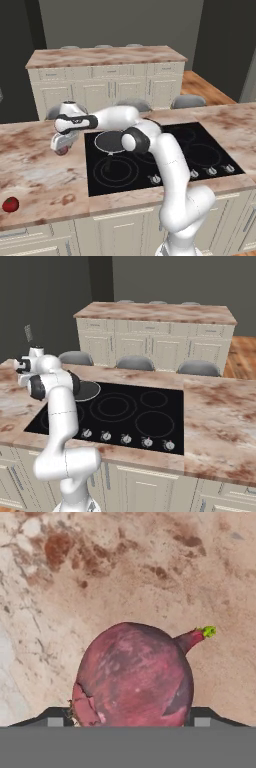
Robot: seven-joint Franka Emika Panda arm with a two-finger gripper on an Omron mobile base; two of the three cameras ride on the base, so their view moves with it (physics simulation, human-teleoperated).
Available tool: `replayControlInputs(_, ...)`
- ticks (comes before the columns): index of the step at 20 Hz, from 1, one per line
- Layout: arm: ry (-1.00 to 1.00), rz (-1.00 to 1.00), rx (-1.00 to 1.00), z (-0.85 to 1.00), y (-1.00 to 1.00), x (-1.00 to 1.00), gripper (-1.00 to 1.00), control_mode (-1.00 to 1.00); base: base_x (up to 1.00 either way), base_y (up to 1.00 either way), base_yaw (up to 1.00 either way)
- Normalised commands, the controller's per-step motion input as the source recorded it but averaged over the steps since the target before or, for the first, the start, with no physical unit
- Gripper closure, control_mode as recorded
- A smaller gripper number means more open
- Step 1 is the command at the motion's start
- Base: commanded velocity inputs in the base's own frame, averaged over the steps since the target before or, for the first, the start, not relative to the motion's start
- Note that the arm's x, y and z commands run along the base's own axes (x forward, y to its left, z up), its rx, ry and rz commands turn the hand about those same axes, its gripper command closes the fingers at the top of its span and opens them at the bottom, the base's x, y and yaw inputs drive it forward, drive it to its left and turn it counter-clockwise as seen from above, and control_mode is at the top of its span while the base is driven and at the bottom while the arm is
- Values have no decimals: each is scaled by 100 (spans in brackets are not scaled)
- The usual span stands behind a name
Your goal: Place the pan on the rear left burner on the stove. Then place the tomato and the onion in the pan and turn on the rear left burner.
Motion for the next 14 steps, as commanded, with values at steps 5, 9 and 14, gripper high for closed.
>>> replayControlInputs(5, -2, 0, 0, 23, -6, -44, 100, -100, 0, 0, 0)
replayControlInputs(9, -11, -3, 0, 65, -30, -29, 100, -100, 0, 0, 0)
replayControlInputs(14, -15, -10, -12, 27, -72, 0, 100, -100, 0, 0, 0)
